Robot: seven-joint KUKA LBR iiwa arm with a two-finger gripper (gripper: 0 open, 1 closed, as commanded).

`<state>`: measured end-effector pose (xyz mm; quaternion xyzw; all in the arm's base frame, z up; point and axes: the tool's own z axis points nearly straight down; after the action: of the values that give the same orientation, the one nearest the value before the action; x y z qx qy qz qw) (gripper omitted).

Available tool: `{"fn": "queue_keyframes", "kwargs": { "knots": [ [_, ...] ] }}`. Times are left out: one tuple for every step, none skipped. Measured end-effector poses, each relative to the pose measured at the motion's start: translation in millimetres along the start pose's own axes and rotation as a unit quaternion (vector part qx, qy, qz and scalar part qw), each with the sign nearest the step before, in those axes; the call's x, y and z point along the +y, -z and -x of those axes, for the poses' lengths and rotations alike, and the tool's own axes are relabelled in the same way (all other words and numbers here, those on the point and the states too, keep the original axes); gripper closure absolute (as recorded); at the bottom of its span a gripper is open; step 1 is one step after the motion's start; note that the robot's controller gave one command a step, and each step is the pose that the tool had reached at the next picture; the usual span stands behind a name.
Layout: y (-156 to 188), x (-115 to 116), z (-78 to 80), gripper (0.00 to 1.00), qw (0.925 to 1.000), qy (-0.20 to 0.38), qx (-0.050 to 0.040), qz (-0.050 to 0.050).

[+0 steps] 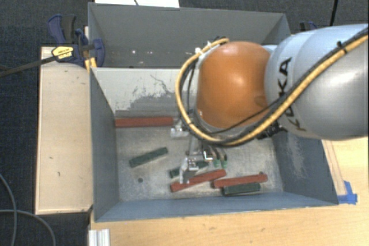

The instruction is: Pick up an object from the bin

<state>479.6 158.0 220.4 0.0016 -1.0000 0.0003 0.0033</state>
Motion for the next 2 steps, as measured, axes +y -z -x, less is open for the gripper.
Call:
{"fn": "queue_keyframes", "kwargs": {
  "knots": [
    [4, -1, 1.8, 0.0, 1.0, -0.003, -0.0041, 0.001],
    [-23, -19, 7.1, 0.0, 0.9993, 0.036, -0.0087, 0.002]
  ]
}}
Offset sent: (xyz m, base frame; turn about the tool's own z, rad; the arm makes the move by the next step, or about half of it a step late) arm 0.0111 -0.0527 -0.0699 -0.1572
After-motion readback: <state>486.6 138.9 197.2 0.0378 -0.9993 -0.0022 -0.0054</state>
